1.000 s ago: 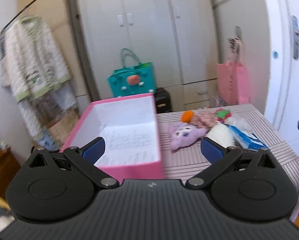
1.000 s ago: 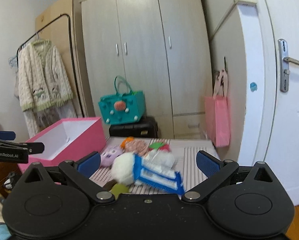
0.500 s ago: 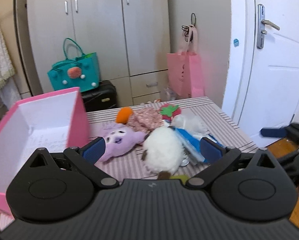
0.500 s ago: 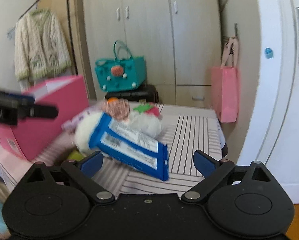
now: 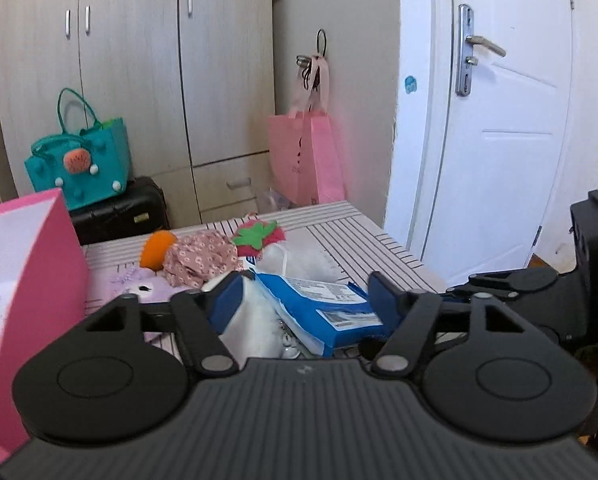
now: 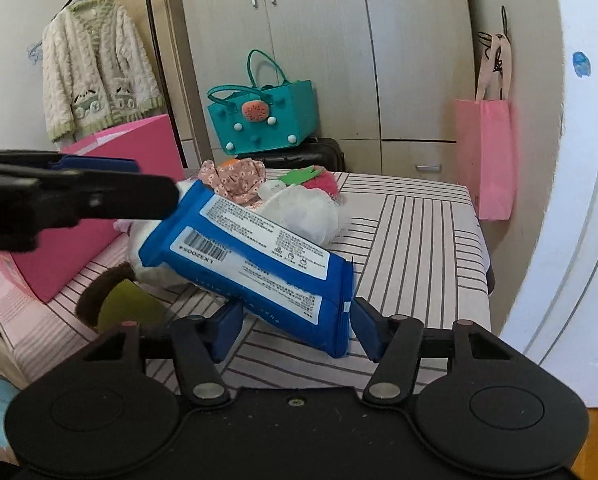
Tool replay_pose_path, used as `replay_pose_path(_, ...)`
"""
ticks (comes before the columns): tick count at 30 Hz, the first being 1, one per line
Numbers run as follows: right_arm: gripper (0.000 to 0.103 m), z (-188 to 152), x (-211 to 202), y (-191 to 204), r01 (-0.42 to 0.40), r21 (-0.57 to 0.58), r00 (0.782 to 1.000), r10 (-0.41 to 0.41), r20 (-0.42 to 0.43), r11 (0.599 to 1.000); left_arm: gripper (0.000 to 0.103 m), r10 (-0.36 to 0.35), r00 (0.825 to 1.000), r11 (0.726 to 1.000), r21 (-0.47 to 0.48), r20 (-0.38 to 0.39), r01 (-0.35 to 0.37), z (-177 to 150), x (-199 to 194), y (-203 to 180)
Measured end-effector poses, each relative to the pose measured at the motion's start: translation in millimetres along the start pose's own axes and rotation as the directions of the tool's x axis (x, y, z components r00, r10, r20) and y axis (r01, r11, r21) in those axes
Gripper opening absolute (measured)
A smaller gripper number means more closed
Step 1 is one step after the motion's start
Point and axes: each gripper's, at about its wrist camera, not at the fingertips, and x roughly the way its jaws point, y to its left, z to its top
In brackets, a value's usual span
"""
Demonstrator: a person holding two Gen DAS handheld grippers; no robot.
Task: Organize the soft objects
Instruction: 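Grasp the blue wet-wipes packet with the right gripper, then lift the wipes packet with the right gripper and carry it over the pink box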
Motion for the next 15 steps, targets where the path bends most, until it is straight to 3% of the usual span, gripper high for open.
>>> replay_pose_path(8, 0.079, 3.2, 14.2, -7.7, -0.005, 0.039, 0.998, 0.007, -0.055, 0.999, 0.036, -0.039, 0.994, 0.998, -0.049, -0.105, 0.034, -7.7, 25.3, -3.1)
replay_pose_path(11, 0.081, 3.3, 17.2, -3.9, 0.004, 0.015, 0.998, -0.003, -0.062, 1.0, 0.035, -0.025, 0.992, 0.996, -0.088, -0.125, 0.014, -9.2, 29.3, -6.4)
replay_pose_path(15, 0.056, 1.9, 15.1, -0.7, 0.026, 0.007, 0.998, -0.025, -0.05, 1.0, 0.035, 0.004, 0.991, 0.997, -0.072, -0.131, -0.014, -12.0, 34.2, -13.9)
